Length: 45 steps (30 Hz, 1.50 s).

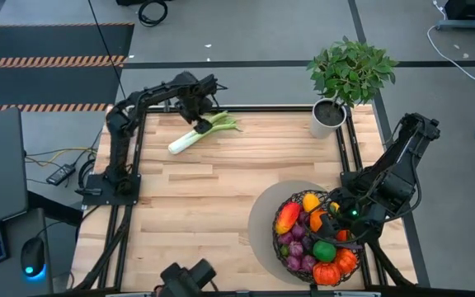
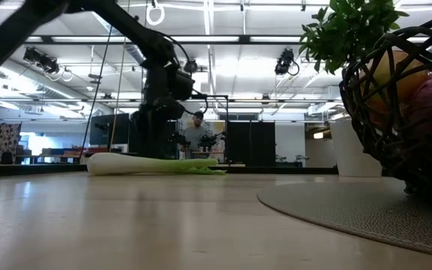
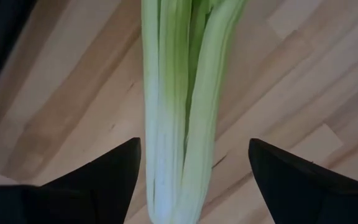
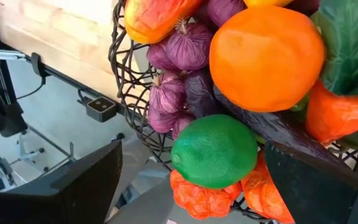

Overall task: Build produce basket
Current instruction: Put the green celery into the black basket

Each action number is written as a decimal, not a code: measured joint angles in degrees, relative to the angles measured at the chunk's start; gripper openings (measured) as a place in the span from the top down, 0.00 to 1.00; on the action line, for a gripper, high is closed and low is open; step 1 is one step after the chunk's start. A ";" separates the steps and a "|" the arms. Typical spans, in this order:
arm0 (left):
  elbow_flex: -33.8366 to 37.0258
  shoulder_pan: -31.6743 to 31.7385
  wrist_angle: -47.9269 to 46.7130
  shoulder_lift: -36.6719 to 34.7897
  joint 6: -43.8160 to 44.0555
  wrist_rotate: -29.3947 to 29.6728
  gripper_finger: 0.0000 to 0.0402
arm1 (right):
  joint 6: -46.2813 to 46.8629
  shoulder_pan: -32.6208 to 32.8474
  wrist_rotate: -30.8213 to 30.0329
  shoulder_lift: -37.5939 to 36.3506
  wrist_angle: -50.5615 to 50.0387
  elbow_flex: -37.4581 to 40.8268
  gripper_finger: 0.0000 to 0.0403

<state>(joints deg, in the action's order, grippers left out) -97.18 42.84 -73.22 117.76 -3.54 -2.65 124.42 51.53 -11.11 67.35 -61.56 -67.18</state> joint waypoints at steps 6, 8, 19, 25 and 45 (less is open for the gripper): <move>15.58 -0.03 13.27 -11.56 1.77 0.34 0.25 | -0.02 0.04 0.00 0.00 -0.61 0.00 0.02; 19.00 -0.03 16.06 -13.62 1.85 2.12 0.25 | -0.05 0.04 0.02 0.00 -0.76 0.00 0.02; 29.00 -0.59 20.62 -14.48 2.16 1.34 0.25 | -0.09 -0.25 0.68 0.04 -0.67 0.00 0.02; 28.66 -1.02 24.03 -14.46 1.11 1.31 0.25 | -0.07 -0.79 0.70 0.04 0.36 0.00 0.02; 28.51 -6.49 25.08 -10.04 -1.61 4.24 0.62 | -1.60 -2.23 0.83 0.04 4.09 0.00 0.02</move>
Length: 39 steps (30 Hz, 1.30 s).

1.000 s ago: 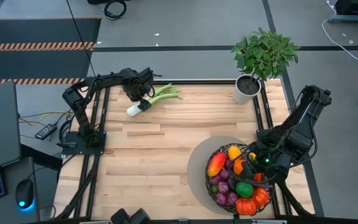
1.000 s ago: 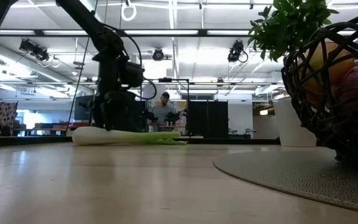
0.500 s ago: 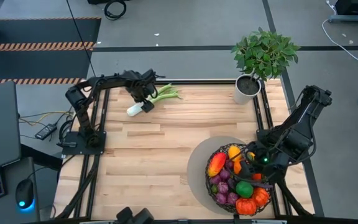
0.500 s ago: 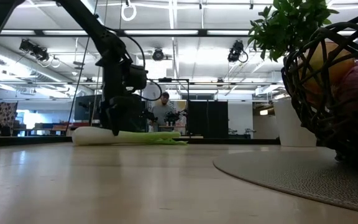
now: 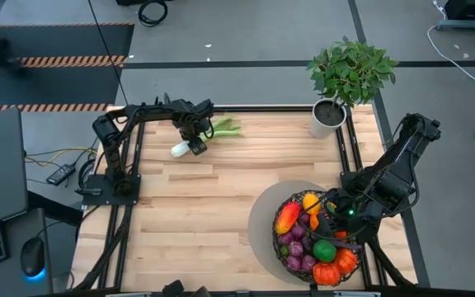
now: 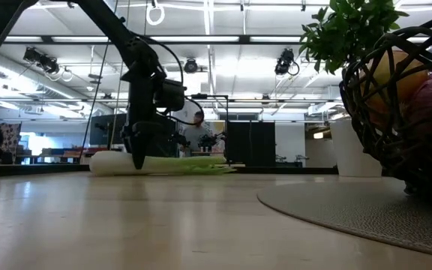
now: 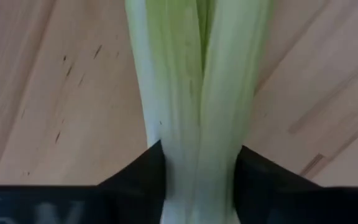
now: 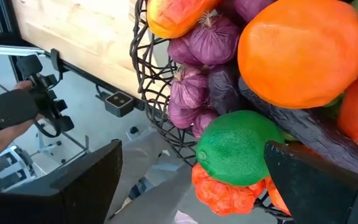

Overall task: Build produce basket
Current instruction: Put the green celery into the black basket

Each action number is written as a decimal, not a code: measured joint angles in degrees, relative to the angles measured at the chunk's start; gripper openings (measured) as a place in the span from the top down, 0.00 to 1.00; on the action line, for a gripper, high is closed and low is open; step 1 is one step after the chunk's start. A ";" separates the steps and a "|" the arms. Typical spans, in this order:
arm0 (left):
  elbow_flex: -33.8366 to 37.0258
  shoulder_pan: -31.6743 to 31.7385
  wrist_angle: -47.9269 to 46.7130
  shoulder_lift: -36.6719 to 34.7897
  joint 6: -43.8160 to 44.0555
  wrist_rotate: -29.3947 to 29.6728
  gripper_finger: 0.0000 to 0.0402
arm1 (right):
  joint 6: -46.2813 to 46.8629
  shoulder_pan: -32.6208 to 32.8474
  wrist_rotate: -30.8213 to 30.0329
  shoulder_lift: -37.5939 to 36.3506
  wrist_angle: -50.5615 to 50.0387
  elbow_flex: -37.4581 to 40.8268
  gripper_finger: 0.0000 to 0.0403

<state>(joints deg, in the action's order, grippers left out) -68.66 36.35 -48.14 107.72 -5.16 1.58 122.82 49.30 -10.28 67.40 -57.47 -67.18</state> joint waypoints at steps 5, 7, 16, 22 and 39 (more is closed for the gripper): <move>0.02 -0.25 -0.51 -0.24 0.98 0.10 0.74 | -0.90 0.00 0.00 0.00 0.00 0.00 0.02; -0.44 -0.23 -2.36 -0.36 1.47 -0.32 0.75 | -1.52 0.00 0.00 0.00 0.00 0.00 0.02; -7.86 -0.89 -11.11 -4.70 2.66 -4.03 0.76 | -5.86 0.01 1.57 -0.08 -0.58 0.00 0.02; -13.96 -5.11 -11.78 -10.07 6.61 -10.64 0.76 | -4.79 0.01 1.00 -2.71 -3.73 0.00 0.04; -31.43 -26.54 6.66 -12.13 34.20 -16.98 0.75 | -28.30 -10.21 -27.83 -8.59 -4.01 -0.02 0.09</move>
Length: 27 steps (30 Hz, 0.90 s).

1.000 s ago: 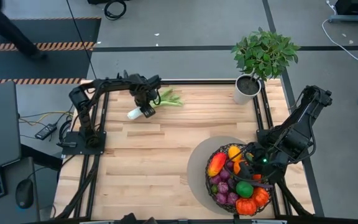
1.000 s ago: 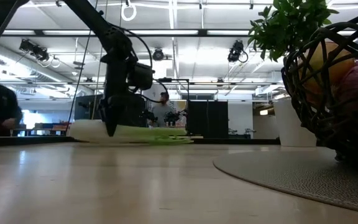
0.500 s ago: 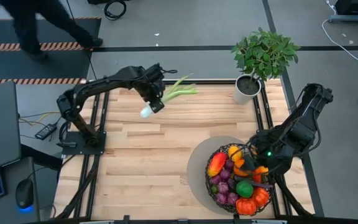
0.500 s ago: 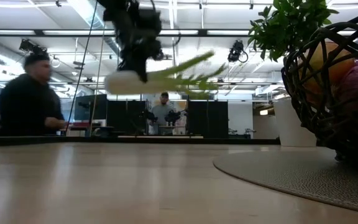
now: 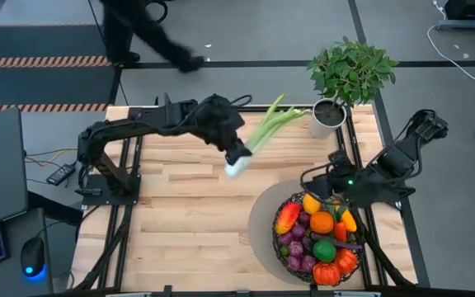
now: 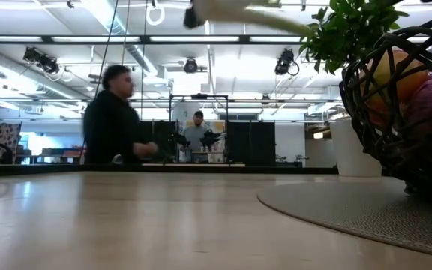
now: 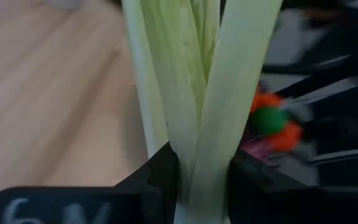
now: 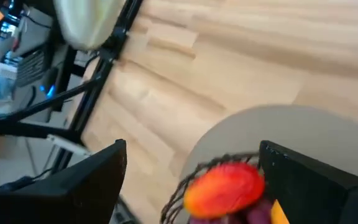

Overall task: Build produce basket
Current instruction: Put the green celery into the black basket

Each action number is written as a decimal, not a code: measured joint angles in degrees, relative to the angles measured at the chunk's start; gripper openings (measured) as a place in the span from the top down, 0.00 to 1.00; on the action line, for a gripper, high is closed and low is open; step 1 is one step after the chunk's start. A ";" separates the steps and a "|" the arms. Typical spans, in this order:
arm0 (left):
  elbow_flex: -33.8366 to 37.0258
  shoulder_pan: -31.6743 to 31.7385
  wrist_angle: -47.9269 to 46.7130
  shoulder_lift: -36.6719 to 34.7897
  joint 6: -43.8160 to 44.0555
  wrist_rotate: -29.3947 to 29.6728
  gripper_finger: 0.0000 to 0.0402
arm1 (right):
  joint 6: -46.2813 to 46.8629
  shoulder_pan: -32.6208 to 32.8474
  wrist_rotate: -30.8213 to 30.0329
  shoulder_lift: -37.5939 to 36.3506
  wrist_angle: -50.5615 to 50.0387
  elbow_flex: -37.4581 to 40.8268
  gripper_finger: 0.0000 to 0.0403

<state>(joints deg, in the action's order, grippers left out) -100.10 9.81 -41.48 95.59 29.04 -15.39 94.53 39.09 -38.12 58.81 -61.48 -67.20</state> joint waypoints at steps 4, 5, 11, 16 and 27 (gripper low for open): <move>-0.44 -4.04 8.64 0.00 6.34 -0.07 0.75 | -2.79 -3.94 -0.42 0.15 2.24 0.00 0.09; -0.47 -4.93 11.08 0.00 7.67 0.05 0.74 | -3.57 -4.80 -0.73 0.15 3.58 0.00 0.09; -0.52 -8.66 18.55 0.00 12.36 4.30 0.75 | -17.61 -8.64 -1.89 0.15 18.10 0.01 0.09; -0.52 -11.07 18.44 0.00 14.93 5.33 0.74 | -32.39 -10.23 -1.92 0.15 32.84 0.00 0.09; -0.52 -15.69 24.83 1.76 15.94 10.60 0.73 | -38.65 -12.23 3.55 0.15 38.70 0.00 0.09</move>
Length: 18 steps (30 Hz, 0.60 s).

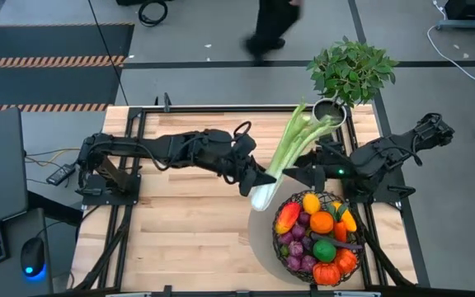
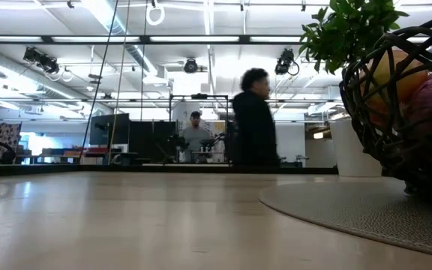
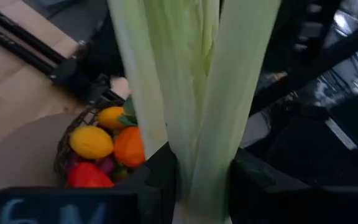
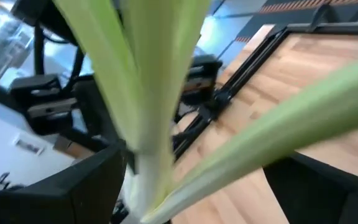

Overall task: Build produce basket
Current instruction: Put the green celery into the black basket

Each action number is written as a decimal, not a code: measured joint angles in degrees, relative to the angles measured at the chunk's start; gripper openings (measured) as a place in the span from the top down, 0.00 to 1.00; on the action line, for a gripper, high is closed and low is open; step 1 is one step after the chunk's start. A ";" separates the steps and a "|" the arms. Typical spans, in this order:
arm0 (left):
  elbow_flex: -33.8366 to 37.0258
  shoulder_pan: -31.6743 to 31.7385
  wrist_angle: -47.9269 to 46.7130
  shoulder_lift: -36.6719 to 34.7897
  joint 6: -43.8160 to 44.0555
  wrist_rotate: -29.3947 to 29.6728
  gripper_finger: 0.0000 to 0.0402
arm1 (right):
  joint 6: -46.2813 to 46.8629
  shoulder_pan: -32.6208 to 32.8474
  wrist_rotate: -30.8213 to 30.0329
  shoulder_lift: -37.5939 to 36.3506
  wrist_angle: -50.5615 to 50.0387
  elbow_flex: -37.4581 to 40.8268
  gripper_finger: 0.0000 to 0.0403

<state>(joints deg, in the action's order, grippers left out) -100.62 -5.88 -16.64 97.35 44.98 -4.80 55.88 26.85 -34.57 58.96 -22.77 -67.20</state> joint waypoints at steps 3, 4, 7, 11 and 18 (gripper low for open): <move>0.02 -0.57 0.38 0.06 1.11 2.75 0.73 | 0.00 0.32 1.22 0.02 0.56 0.00 0.09; 0.02 -0.56 0.83 0.06 1.24 2.81 0.73 | -0.18 0.43 1.10 0.02 1.49 0.00 0.09; 0.00 -0.53 1.19 0.25 1.31 2.93 0.73 | -2.72 0.37 -0.31 0.02 5.89 0.00 0.09; 0.02 -0.07 1.10 0.43 1.26 2.89 0.73 | -6.71 -1.40 -1.86 0.02 10.24 0.00 0.09; 0.02 0.71 3.04 0.41 1.03 2.88 0.73 | -7.66 -5.92 -1.25 0.63 11.34 0.00 0.09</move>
<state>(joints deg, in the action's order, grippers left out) -100.60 -5.17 -13.60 97.76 46.01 -1.91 48.22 20.94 -35.81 59.59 -11.43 -67.20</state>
